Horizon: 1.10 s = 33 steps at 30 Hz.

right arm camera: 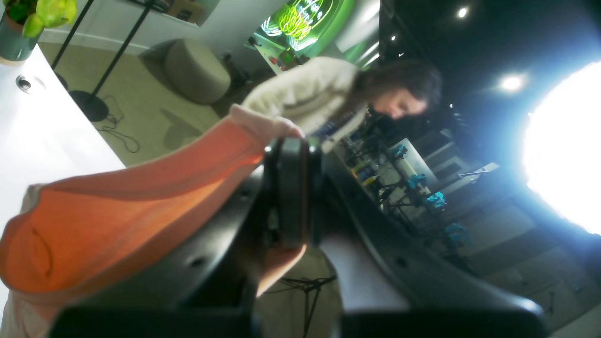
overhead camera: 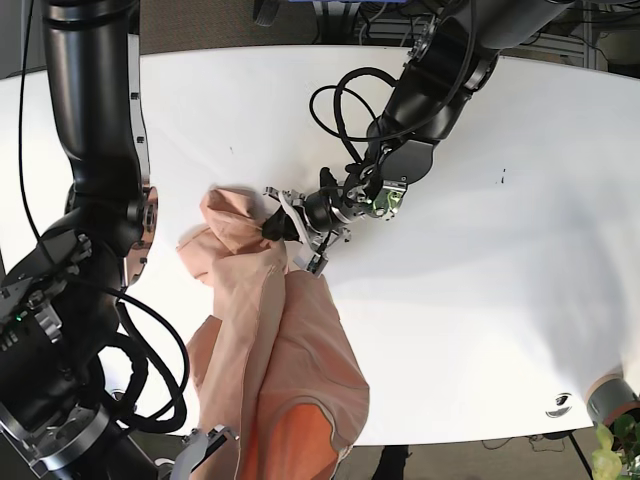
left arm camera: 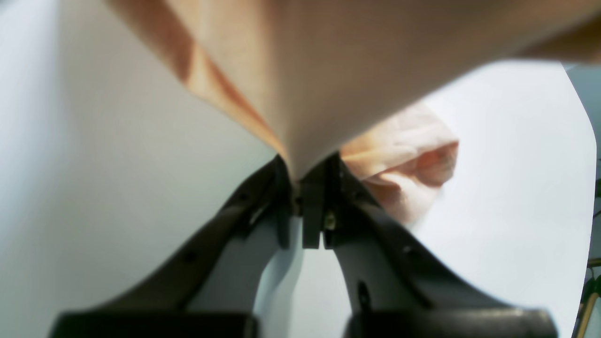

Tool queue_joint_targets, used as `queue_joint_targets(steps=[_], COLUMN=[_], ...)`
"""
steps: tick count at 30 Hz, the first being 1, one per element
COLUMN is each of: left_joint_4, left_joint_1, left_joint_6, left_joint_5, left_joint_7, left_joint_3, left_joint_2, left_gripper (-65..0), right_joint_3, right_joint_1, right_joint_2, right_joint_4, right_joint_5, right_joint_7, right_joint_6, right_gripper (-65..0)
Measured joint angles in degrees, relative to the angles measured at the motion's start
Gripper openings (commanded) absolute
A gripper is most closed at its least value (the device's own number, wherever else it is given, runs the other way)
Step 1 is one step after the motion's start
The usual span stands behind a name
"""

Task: Fold the T-shirt properly
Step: 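Lift the peach shirt with the right gripper and grasp its hem with the left gripper, then stretch the shirt between both grippers and lay it flat on the table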

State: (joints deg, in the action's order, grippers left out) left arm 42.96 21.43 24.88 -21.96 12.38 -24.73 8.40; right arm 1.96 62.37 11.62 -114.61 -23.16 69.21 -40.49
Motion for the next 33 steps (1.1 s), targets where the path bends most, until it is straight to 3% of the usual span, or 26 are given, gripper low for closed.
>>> queue_joint_targets(steps=[4,9,19,27,33], left_joint_4=[2.27,12.57,32.63,40.83,41.55], left_joint_1=[-0.9,-4.26,-9.05,-4.13,2.78], left_joint_6=[0.2,-0.26,0.02,0.33,0.66], left_joint_5=[-0.28,0.13,0.81,0.5,-0.13], left_joint_7=[0.66,4.92,16.06,25.11,25.31], left_joint_3=[0.0,0.87,13.88,23.34,24.37], left_joint_2=[-1.99,-8.68,-20.31,-28.52,-35.85], left_gripper=[-65.0,-65.0,-65.0,-65.0,-65.0], right_joint_3=[0.02,-0.11,0.0,0.39,0.33], right_joint_1=[-0.26,-0.26,-0.35,2.95,9.33], right_joint_2=[0.61,1.92,6.8,6.49,7.28], right_joint_4=[1.16,7.1,24.94,38.88,46.16], right_joint_5=[1.18,5.73,7.1,7.26,7.43], right_joint_7=[-0.66,-4.94,-14.34,-21.94,-23.58], right_joint_6=[-0.02,0.09,0.0,-0.28,-0.07], right_gripper=[-65.0,-65.0,-65.0,-65.0,-65.0])
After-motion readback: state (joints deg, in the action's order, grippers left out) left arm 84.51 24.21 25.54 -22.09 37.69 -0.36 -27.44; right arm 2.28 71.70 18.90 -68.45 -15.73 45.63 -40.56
